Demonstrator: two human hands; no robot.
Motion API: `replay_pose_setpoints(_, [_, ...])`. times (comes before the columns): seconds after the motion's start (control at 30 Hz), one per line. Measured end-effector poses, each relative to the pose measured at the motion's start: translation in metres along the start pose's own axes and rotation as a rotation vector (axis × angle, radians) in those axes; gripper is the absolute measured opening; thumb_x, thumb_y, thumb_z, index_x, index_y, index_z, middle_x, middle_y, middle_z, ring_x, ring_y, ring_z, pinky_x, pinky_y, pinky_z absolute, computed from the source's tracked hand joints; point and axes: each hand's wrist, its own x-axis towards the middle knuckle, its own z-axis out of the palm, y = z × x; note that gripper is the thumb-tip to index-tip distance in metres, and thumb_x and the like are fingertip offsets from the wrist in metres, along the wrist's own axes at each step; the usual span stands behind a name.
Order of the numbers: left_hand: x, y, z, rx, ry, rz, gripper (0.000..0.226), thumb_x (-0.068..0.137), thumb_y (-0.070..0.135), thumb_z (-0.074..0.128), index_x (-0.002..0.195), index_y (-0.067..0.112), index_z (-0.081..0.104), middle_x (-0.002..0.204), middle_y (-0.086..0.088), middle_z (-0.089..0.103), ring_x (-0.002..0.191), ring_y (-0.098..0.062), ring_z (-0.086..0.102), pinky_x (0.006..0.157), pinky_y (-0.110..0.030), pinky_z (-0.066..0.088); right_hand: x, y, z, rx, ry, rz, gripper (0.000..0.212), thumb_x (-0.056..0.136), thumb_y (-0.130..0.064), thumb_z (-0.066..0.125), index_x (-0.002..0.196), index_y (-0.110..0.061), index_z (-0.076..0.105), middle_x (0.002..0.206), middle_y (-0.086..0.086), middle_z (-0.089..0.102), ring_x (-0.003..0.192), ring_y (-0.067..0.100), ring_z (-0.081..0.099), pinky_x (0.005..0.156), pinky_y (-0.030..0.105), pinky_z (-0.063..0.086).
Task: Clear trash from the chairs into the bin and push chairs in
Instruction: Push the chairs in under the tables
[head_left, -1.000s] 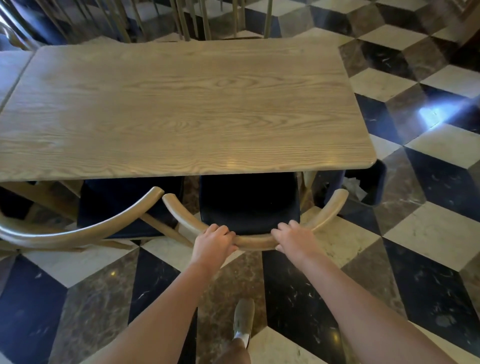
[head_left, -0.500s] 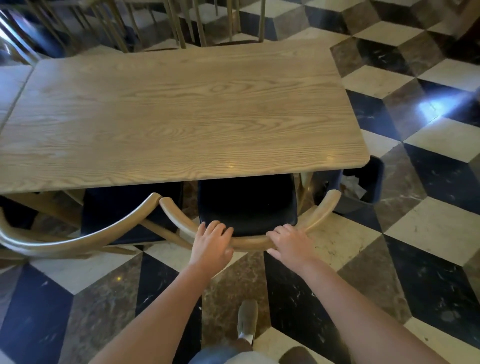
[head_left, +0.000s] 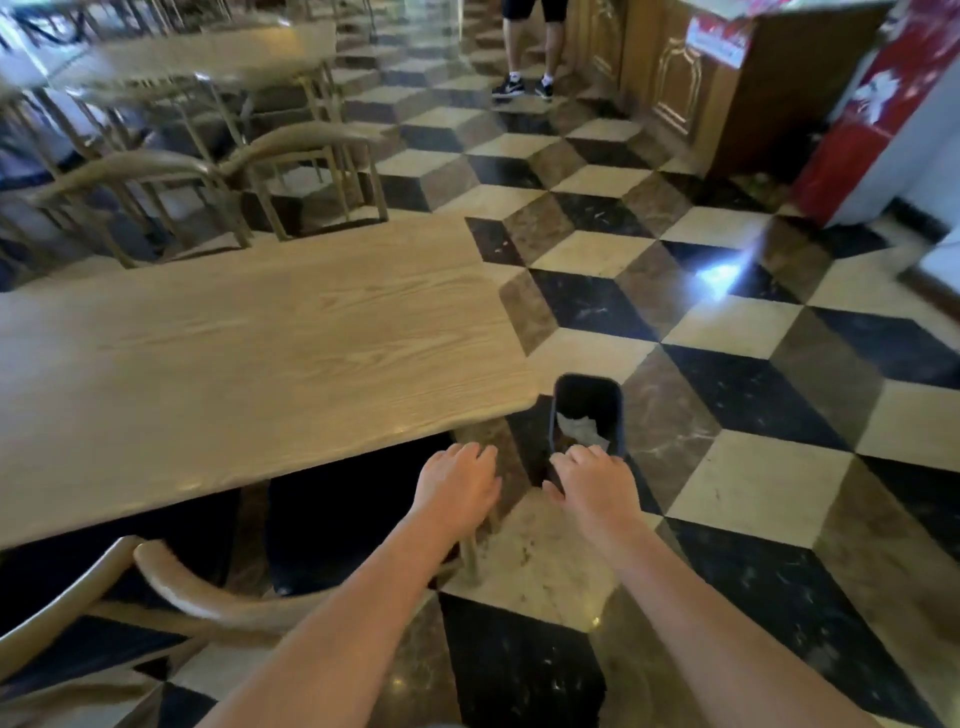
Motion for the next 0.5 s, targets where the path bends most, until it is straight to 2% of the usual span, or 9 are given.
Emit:
replay_pose_setpoints(0.13, [0.052, 0.082, 0.005, -0.008, 0.017, -0.008, 0.040, 0.092, 0.038, 0.045, 0.125, 0.015, 0.051, 0.119, -0.005, 0.061, 0.113, -0.025, 0.055, 0.093, -0.039, 0.047, -0.007, 0.094, -0.029, 0.010, 0.059, 0.056, 0.029, 0.089, -0.037, 0.053, 0.110, -0.018, 0.058, 0.105, 0.003, 0.063, 0.102, 0.023, 0.055, 0.080, 0.035, 0.045])
replay_pose_setpoints(0.27, [0.095, 0.157, 0.009, -0.051, 0.031, 0.008, 0.037, 0.093, 0.037, 0.046, 0.124, 0.018, 0.053, 0.118, -0.003, 0.063, 0.111, -0.021, 0.057, 0.093, -0.037, 0.048, -0.007, 0.179, -0.056, -0.021, 0.061, 0.110, 0.032, 0.091, -0.038, 0.049, 0.116, -0.019, 0.055, 0.113, 0.003, 0.061, 0.108, 0.023, 0.053, 0.084, 0.036, 0.045])
replay_pose_setpoints(0.5, [0.182, 0.235, 0.022, -0.012, 0.025, 0.028, 0.036, 0.092, 0.038, 0.046, 0.122, 0.020, 0.055, 0.115, 0.000, 0.065, 0.106, -0.018, 0.059, 0.091, -0.034, 0.048, 0.025, 0.281, -0.075, -0.022, 0.080, 0.155, 0.036, 0.090, -0.039, 0.052, 0.120, -0.020, 0.053, 0.114, 0.003, 0.060, 0.106, 0.022, 0.053, 0.084, 0.035, 0.045])
